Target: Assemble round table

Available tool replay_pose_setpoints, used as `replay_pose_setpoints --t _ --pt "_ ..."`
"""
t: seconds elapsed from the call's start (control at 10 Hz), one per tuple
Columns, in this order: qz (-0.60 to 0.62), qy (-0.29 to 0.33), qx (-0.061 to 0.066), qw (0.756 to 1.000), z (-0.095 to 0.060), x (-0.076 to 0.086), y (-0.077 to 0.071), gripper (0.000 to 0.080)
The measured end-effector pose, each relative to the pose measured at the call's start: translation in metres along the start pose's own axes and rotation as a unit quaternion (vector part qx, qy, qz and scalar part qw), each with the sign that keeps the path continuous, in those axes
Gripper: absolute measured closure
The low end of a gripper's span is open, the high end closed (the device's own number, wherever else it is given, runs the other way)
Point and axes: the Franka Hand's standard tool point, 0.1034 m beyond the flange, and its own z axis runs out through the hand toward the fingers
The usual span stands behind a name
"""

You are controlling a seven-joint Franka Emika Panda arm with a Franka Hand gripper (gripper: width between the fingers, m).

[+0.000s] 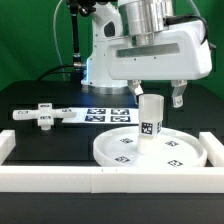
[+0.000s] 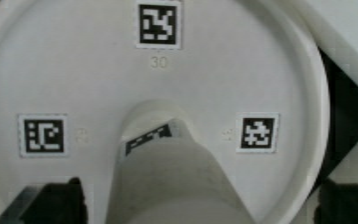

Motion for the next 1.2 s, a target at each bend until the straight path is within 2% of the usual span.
replay_pose_setpoints --t 0.5,0.7,1.2 --pt "-0.155 0.001 -0.003 0.988 0.0001 0.0016 -0.0001 0.0151" --pt "-0.279 0.005 -0.017 0.96 0.0009 0.0047 0.0003 0.0151" --pt "-0.455 0.002 -0.022 0.89 0.0008 0.0066 0.0007 0.0151"
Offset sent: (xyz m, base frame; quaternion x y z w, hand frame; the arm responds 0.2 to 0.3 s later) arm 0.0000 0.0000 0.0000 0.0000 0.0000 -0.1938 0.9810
